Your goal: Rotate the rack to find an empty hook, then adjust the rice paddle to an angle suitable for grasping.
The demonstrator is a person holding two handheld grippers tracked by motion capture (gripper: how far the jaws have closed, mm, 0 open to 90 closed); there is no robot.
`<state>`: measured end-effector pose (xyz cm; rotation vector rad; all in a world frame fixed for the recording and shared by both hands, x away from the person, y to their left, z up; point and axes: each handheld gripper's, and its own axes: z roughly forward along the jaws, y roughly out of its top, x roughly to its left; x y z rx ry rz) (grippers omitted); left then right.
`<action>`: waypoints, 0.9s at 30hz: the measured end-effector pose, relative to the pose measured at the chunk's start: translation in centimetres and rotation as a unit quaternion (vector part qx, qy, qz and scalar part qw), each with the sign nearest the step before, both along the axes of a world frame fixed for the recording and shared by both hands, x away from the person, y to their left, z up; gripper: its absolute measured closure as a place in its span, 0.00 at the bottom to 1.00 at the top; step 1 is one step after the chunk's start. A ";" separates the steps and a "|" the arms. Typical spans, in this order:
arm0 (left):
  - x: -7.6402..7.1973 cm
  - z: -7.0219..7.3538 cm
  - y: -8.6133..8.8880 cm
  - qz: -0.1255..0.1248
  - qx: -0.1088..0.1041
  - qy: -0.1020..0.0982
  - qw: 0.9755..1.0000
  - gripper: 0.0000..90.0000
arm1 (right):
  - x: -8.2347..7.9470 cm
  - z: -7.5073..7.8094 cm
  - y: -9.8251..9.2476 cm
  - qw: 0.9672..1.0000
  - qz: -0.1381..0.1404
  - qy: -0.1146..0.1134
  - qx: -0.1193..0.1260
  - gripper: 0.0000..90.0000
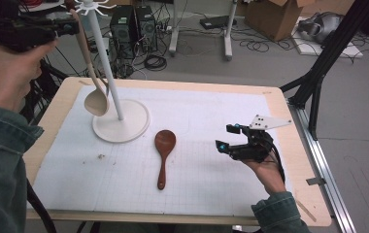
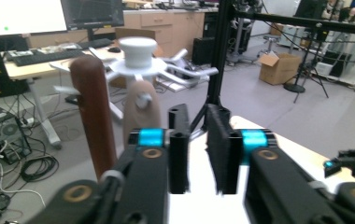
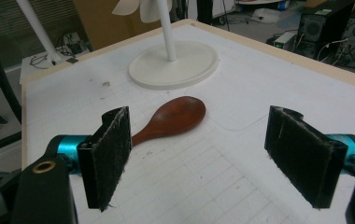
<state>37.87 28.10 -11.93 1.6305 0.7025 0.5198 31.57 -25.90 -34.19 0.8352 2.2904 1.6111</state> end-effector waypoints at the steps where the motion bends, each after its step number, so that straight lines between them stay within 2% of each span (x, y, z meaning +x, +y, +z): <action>1: -0.1 -0.2 0.0 -0.003 0.005 0.000 1.000 0.83 | 0.0 0.0 0.1 1.000 0.001 0.002 0.000 0.25; 6: -0.7 -1.6 0.1 -0.016 0.022 0.007 1.000 0.72 | 0.1 -0.2 0.2 1.000 -0.002 0.002 -0.007 0.25; 11: -1.3 -3.7 -0.2 -0.031 0.037 0.014 0.999 0.63 | 0.1 -0.5 0.6 1.000 -0.003 0.008 -0.010 0.24; 19: -2.3 -7.0 -1.1 -0.055 0.046 0.020 0.997 0.53 | 0.0 -0.4 1.5 1.000 0.001 0.009 -0.011 0.24; 27: -3.0 -10.2 -1.3 -0.061 0.050 0.032 0.996 0.45 | 0.0 -0.9 2.7 1.000 0.009 0.016 -0.018 0.24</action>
